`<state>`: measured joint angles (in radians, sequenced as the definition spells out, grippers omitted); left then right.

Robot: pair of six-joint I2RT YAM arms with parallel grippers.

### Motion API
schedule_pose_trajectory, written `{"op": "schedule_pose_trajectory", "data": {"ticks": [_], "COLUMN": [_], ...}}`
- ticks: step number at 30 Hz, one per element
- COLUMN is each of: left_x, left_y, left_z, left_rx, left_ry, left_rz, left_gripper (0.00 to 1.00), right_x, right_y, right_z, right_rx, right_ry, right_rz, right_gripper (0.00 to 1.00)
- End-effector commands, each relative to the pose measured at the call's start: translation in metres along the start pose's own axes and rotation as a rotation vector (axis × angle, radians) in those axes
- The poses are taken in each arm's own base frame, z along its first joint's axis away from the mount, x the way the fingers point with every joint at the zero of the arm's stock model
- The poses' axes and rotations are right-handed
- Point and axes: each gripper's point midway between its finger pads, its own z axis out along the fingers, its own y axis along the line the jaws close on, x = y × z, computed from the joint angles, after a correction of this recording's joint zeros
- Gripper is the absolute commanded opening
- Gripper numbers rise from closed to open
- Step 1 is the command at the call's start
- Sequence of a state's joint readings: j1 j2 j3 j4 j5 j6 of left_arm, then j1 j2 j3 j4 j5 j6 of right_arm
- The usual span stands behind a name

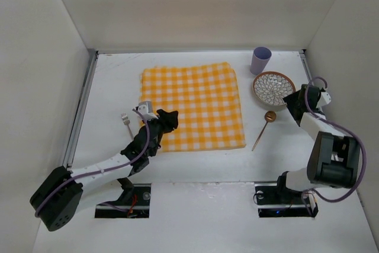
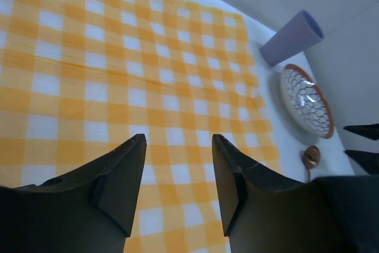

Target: Set the dinner table for one person

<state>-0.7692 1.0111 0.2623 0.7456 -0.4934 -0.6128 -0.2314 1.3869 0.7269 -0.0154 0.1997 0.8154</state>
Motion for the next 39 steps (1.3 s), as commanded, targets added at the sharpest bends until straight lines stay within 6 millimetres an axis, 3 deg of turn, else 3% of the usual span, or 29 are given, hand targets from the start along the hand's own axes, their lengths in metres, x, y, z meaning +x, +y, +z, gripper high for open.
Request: {"op": "schedule_pose_trajectory", "data": {"ticks": [1, 5, 11, 14, 17, 18, 21, 25, 28, 32, 36, 39], "left_x": [-0.027, -0.026, -0.023, -0.021, -0.019, -0.017, -0.015, -0.009, -0.006, -0.008, -0.011, -0.017], "left_y": [-0.029, -0.054, -0.070, -0.072, -0.069, -0.066, -0.063, -0.063, -0.063, -0.061, -0.059, -0.049], "left_z": [-0.011, -0.019, -0.023, -0.022, -0.018, -0.018, -0.016, -0.011, -0.010, -0.007, -0.008, -0.005], "left_rx": [0.130, 0.254, 0.347, 0.357, 0.341, 0.336, 0.320, 0.308, 0.306, 0.297, 0.289, 0.231], "left_ry": [-0.093, -0.085, -0.078, -0.078, -0.073, -0.071, -0.069, -0.051, -0.044, -0.047, -0.061, -0.090], "left_rz": [-0.035, -0.029, -0.034, -0.036, -0.038, -0.035, -0.034, -0.030, -0.028, -0.041, -0.048, -0.050], "left_gripper": [0.47, 0.53, 0.58, 0.59, 0.59, 0.59, 0.59, 0.60, 0.60, 0.61, 0.61, 0.61], "right_x": [-0.020, -0.001, 0.016, 0.023, 0.024, 0.024, 0.013, -0.025, -0.048, -0.058, -0.029, 0.013], "right_y": [0.028, 0.035, 0.039, 0.039, 0.035, 0.033, 0.034, 0.040, 0.057, 0.067, 0.092, 0.121], "right_z": [0.016, 0.041, 0.060, 0.067, 0.073, 0.073, 0.066, 0.043, 0.012, -0.033, -0.084, -0.119], "right_rx": [-0.099, -0.128, -0.160, -0.171, -0.167, -0.168, -0.198, -0.267, -0.355, -0.428, -0.553, -0.631], "right_ry": [-0.036, 0.047, 0.102, 0.133, 0.136, 0.133, 0.091, 0.003, -0.050, -0.095, -0.050, 0.040], "right_rz": [0.039, 0.057, 0.145, 0.179, 0.217, 0.229, 0.254, 0.333, 0.337, 0.327, 0.272, 0.156], "right_gripper": [0.67, 0.65, 0.57, 0.47, 0.29, 0.22, 0.14, 0.10, 0.10, 0.10, 0.10, 0.11]}}
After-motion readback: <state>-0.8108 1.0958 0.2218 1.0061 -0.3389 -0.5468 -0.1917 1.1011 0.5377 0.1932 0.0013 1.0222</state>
